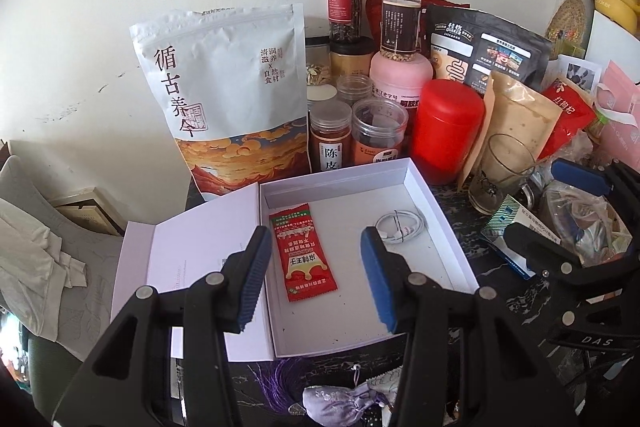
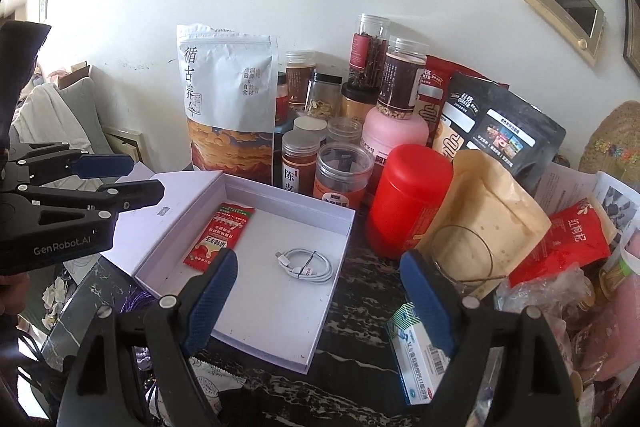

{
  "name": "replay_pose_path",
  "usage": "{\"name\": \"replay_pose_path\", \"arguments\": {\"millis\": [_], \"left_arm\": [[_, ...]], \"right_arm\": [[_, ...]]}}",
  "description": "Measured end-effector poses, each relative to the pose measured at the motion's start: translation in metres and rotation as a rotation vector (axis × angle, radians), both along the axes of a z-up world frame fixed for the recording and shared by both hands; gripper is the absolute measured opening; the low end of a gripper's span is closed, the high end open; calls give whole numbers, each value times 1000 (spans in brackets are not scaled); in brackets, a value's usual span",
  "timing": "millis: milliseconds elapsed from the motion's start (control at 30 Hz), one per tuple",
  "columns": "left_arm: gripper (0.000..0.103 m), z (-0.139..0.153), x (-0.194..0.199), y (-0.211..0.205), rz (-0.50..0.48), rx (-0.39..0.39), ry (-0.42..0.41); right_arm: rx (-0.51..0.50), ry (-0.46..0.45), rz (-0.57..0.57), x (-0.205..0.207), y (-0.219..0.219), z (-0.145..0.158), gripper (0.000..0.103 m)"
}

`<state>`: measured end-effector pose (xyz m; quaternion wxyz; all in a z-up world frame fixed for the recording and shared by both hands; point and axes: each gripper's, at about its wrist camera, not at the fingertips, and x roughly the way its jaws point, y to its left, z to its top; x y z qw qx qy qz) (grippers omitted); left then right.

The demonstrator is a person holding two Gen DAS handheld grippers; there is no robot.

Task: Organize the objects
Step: 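Withdraw both tools from box toward polka-dot item and black square case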

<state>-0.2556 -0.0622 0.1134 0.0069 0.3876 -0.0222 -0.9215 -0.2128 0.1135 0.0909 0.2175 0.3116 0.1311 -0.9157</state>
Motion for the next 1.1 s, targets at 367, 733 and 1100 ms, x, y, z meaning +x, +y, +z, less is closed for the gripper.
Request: {"name": "replay_pose_path", "arguments": {"millis": [367,733,1100], "left_arm": [[45,17,56,24,-32,-7,32],[45,14,112,50,-78,-3,46],[45,-3,162,63,-111,-6,35]], "right_arm": [[-11,26,-13,49,24,9,84],[-4,38,-24,97,40,7,84],[4,25,-34,139,48,-8,84]]}}
